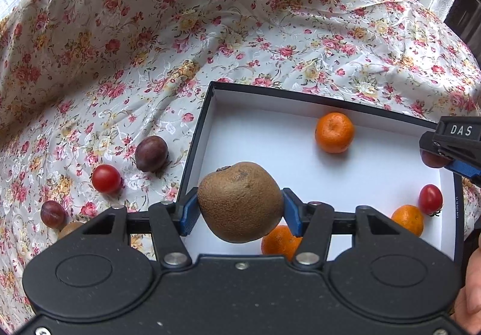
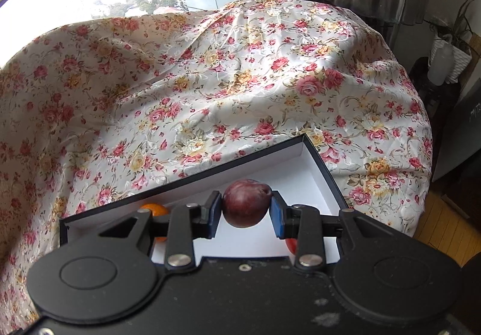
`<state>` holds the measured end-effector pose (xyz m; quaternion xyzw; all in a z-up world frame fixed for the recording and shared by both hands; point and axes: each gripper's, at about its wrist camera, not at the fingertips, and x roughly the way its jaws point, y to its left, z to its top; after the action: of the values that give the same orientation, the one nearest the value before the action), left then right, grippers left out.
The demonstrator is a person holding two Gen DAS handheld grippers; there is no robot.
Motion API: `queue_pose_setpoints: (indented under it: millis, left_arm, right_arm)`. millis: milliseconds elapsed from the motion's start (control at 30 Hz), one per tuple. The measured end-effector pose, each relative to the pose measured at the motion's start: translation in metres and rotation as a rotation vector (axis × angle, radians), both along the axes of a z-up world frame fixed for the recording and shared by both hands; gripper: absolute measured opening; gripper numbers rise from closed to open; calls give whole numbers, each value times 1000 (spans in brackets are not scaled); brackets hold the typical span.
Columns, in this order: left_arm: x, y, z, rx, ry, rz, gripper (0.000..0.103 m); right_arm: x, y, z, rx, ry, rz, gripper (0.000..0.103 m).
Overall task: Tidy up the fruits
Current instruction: 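Open left tool to drop the kiwi in the box while right tool releases the plum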
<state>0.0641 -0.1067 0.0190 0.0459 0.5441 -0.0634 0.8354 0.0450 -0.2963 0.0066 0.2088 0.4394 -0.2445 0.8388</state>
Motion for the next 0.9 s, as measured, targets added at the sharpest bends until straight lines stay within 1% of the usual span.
queue_pose_setpoints:
  millis: [167,267,333,433,500,567,733,900]
  left_arm:
    - [1,-3,-2,-2,-1,-2,61]
    - [4,-2,-4,-20,16,3,61]
    - [3,-2,-3,-27,4,3,61]
    - [1,-4,3,2,-38,-7,62]
    - [1,-3,3,7,-35,-6,63]
    - [2,-3,0,8,-17,-8,63]
    - [3,-2,-5,24,4,-8,63]
    - [2,0,-6,29,20,-18,63]
  right_arm:
    - [0,7,0,-11,8,50,36]
    - [0,7,1,-12,7,62,36]
    - [0,8,2,-23,13,75,36]
    - [1,9,2,-53,32,93,37]
    - [1,11,3,-59,29,98,37]
    - [0,10,4,-41,21,95,37]
    - [2,6,0,32,33,86,37]
    - [1,1,1,60,27,57,37]
